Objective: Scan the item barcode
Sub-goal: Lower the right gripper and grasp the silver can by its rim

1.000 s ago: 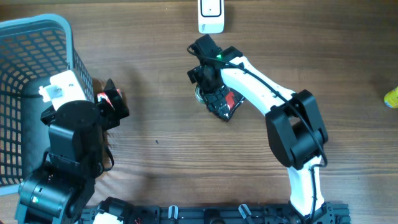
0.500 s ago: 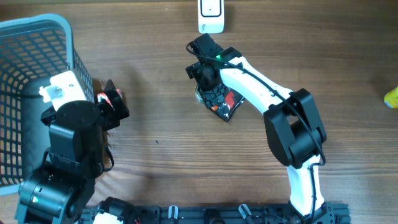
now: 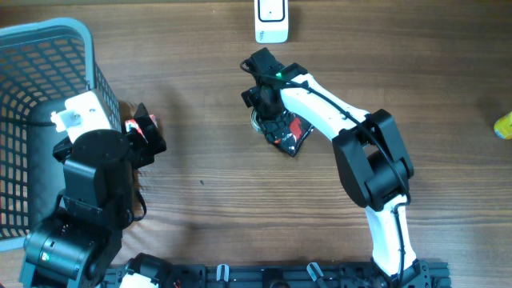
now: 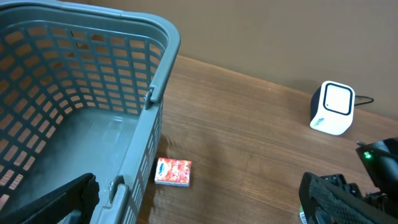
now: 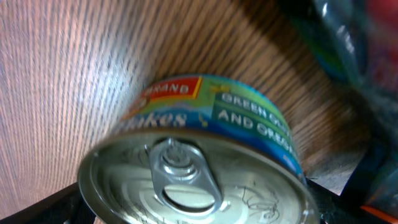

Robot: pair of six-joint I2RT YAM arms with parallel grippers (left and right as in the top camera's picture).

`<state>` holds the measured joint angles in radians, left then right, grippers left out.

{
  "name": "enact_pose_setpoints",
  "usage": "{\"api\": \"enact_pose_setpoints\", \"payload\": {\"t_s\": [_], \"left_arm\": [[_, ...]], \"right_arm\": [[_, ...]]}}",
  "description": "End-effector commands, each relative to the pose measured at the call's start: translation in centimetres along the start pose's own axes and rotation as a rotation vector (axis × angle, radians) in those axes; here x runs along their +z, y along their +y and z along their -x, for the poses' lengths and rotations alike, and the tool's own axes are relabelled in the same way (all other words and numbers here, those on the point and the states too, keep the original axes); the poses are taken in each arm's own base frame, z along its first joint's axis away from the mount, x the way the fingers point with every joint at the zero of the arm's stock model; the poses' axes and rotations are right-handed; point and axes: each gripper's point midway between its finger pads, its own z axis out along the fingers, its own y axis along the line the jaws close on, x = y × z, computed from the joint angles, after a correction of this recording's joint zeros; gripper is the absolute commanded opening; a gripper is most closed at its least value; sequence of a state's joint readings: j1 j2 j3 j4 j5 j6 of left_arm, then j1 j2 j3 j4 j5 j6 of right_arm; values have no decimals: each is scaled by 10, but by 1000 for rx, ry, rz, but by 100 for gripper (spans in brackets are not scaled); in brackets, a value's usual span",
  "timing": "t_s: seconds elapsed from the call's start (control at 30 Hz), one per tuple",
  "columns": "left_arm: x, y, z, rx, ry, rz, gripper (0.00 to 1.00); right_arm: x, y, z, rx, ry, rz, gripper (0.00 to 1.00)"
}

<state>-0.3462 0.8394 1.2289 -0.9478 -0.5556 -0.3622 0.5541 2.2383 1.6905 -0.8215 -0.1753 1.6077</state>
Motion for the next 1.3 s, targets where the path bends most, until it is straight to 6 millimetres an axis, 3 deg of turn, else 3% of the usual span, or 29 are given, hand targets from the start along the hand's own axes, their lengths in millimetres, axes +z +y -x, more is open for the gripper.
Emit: {"api": "enact_pose_setpoints", "payload": {"t_s": [0.0,0.27,0.67,1.1,1.27], "left_arm": [[-2,1,2,-16,-8,6,100],[-2,1,2,-16,-8,6,100],[-2,1,2,-16,-8,6,100],[-2,1,2,-16,-8,6,100],[-2,1,2,-16,-8,6,100]], "right_arm": [[10,-5,25,-13,-49,-26,100],[7,-2,46,-199,-72,-18,99],[9,-6,30,-294,-32,-33,98],[12,-16,-4,-94,36,-68,100],[12,-15,-3,-52,24,-66,100]]}}
